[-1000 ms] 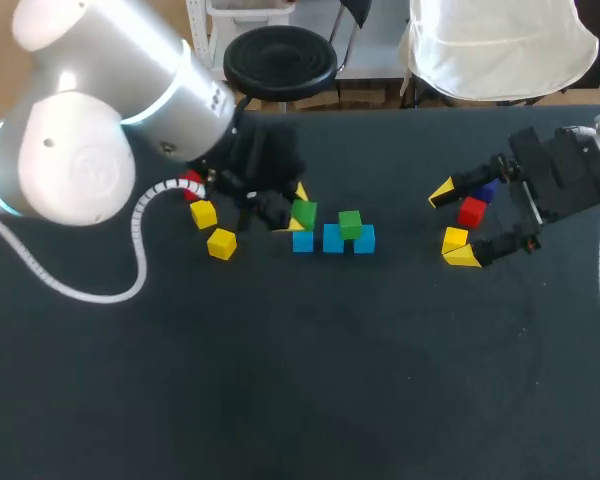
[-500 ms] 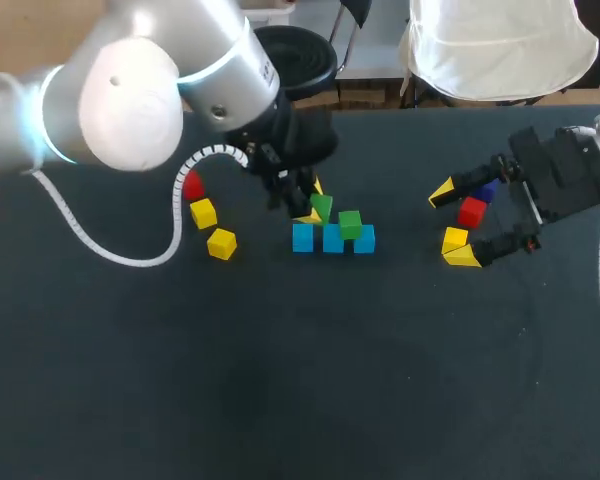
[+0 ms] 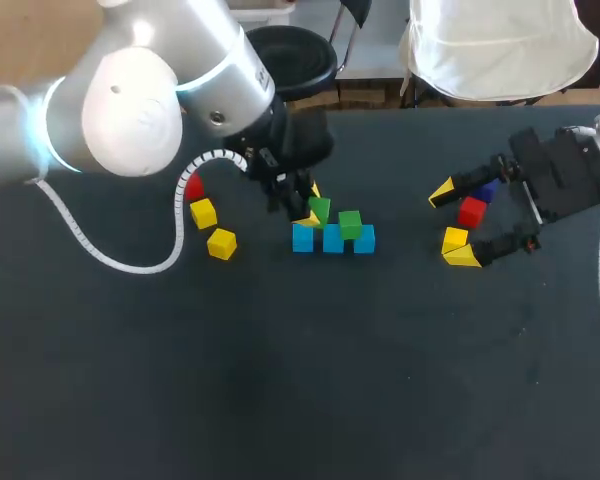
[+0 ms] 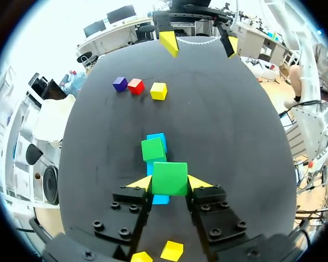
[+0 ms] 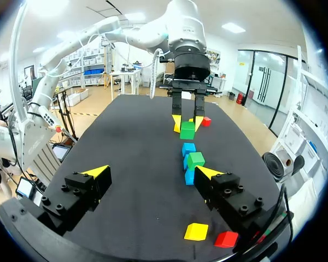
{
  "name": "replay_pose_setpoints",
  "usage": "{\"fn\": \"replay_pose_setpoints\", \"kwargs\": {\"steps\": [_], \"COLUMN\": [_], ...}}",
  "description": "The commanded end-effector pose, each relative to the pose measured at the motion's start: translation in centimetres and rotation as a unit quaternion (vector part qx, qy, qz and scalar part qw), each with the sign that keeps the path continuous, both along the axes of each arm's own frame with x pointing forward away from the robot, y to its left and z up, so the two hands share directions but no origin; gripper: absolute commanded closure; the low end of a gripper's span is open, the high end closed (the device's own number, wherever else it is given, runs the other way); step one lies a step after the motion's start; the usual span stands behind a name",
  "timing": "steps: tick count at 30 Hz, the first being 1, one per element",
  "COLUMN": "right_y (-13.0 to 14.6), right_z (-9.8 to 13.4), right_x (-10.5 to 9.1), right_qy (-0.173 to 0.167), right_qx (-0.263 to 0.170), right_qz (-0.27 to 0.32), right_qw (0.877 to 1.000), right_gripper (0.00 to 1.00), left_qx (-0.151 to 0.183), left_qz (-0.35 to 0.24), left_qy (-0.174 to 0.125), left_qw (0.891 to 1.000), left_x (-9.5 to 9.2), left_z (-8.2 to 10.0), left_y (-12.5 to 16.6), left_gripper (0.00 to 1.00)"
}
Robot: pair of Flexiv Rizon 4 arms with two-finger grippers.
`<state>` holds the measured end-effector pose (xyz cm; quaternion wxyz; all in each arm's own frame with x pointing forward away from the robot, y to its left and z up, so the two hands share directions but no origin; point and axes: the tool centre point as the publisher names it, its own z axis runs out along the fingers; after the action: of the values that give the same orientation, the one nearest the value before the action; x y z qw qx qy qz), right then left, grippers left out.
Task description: Place the blue cubes, place green cubes on the blue cubes, place the yellow cubes on the green cubes, then place the red cubes on the yellow cubes, and place purple cube on the red cubes.
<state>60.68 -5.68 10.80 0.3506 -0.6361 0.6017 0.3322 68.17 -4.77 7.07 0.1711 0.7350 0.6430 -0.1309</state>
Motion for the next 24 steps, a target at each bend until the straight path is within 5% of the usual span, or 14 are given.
{"fn": "replay_pose_setpoints", "kwargs": {"steps": [1, 8, 24], "right_y": [0.0, 0.0, 0.0], "right_z": [0.0, 0.0, 0.0], "right_x": [0.0, 0.0, 0.0], "right_qy": [-0.001, -0.001, -0.001], "right_qx": [0.0, 0.0, 0.0], "right_qz": [0.0, 0.0, 0.0], "right_qw": [1.0, 1.0, 1.0], "right_gripper": [0.0, 0.0, 0.0], "left_qx": [0.0, 0.0, -0.021], "left_qz": [0.0, 0.0, 0.057], "left_qy": [-0.001, -0.001, 0.07], "left_qw": [1.0, 1.0, 0.996], "left_x": [-0.1, -0.1, 0.6], "left_z": [0.0, 0.0, -1.1], "left_y": [0.0, 0.0, 0.5], "left_gripper": [1.0, 1.0, 1.0]}}
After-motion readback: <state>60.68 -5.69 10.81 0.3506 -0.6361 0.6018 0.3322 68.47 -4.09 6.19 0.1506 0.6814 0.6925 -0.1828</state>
